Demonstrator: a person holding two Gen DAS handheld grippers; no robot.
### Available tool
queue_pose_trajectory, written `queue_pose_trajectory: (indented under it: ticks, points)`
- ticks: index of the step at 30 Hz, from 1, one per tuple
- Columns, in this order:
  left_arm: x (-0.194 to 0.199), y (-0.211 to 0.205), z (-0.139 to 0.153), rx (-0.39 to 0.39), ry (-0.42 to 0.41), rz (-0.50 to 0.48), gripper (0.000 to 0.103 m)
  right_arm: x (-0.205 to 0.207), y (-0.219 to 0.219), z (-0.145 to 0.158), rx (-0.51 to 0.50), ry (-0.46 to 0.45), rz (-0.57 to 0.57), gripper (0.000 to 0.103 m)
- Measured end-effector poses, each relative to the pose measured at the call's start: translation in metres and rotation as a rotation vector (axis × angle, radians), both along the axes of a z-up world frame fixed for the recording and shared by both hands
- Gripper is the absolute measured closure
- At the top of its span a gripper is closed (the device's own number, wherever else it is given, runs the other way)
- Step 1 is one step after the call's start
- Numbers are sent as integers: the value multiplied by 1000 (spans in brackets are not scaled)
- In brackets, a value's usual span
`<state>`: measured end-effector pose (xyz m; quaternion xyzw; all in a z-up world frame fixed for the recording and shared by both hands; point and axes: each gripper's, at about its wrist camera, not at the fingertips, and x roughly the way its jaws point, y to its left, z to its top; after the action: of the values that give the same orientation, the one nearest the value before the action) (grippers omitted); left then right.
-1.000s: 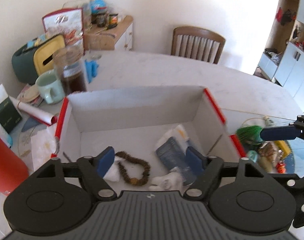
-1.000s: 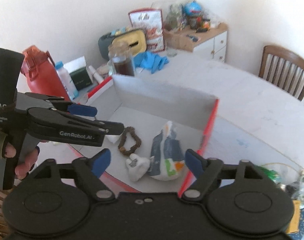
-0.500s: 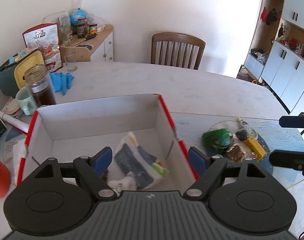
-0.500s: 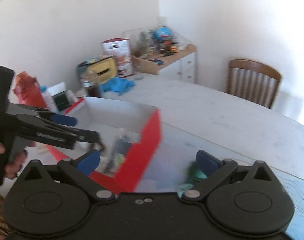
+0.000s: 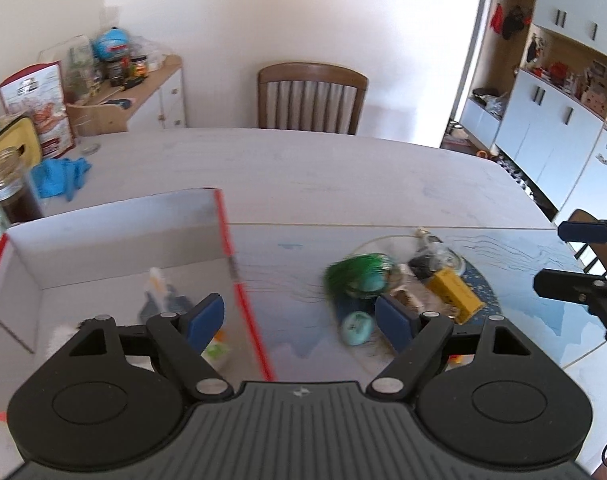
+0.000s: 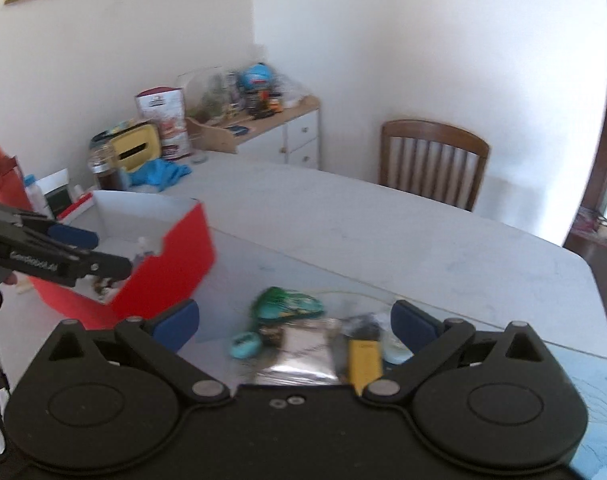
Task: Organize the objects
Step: 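Move both grippers back over the remaining items on the table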
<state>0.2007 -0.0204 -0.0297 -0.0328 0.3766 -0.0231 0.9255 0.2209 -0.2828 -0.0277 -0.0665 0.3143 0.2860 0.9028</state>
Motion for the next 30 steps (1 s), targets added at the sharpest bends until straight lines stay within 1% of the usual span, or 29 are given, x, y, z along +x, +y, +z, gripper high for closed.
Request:
queue_pose_trajectory:
  ticks: [5,10,13,14,16,18,23,27,30]
  points:
    - [13,-28,-14,8,17,-31,20,12,-23,-15,-39,25,-30,2]
    - [24,-51,-38,34,50,-56,20,23,-36,-30,-65,75,-9,10]
    - [31,-58,-55,41,75,-37,20,33,-39,-41,-75,116,-11,11]
    - [32,-59,-60,41,80,-34,20,36,-40,-45,-76,131,-13,15]
    - [36,-62,-69,48,91,-25,20,43,-41,-52,-81,157,-21,18]
    - [37,-67,-75,89,70,-18,20,50,-42,-60,-81,181,-37,20]
    - [46,-77,-85,136,67,-13,20,65,-45,-77,-78,238,-55,27]
    - [54,-80,-101,144,100,-9,20,73,-43,-86,-77,267,-47,31]
    - [59,-76,-109,127,114,22,20,78,-39,-91,-82,276,-34,34]
